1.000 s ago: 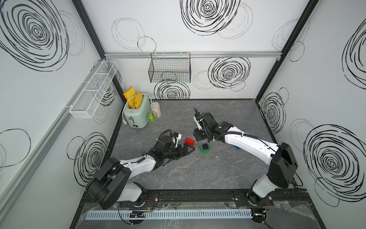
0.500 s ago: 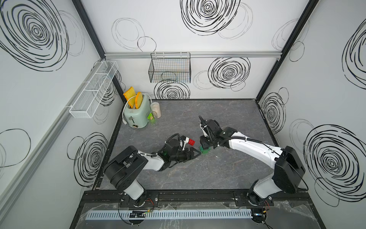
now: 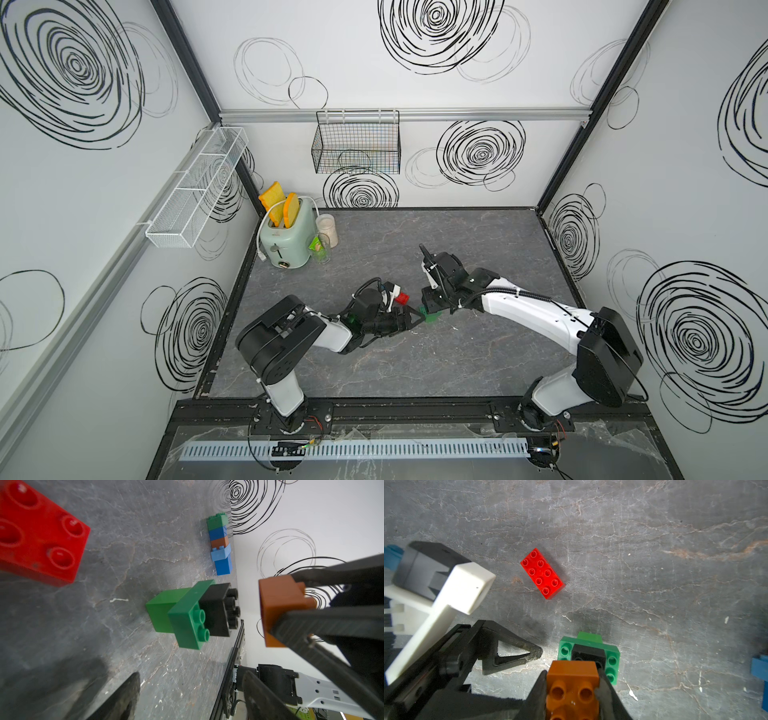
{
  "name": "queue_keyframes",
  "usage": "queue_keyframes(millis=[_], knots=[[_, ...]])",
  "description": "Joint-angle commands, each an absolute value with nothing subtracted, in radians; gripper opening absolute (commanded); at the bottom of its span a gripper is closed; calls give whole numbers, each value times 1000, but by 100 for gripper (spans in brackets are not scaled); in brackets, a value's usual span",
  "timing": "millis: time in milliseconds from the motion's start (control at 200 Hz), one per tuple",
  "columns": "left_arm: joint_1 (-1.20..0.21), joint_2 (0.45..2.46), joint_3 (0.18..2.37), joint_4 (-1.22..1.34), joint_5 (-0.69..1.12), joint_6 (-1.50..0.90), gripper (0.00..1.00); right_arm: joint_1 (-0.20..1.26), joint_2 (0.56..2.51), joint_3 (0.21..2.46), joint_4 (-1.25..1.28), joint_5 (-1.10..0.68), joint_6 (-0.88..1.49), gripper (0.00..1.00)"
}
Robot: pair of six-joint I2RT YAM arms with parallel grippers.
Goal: Assemble the letter f with lego
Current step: Assemble the lego brick with the lego brick.
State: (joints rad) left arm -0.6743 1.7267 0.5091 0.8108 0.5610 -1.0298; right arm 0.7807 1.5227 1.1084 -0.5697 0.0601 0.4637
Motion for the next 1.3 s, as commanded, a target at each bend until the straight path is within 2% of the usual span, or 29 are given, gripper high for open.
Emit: queue_keyframes(millis=[0,1296], knots=[[-675,1745,537,872,550,-1037,80,774,1507,1095,-586,63,457,30],[-675,1822,561,868,535,-1030,81,753,1551,1063,-541,40,428,31]])
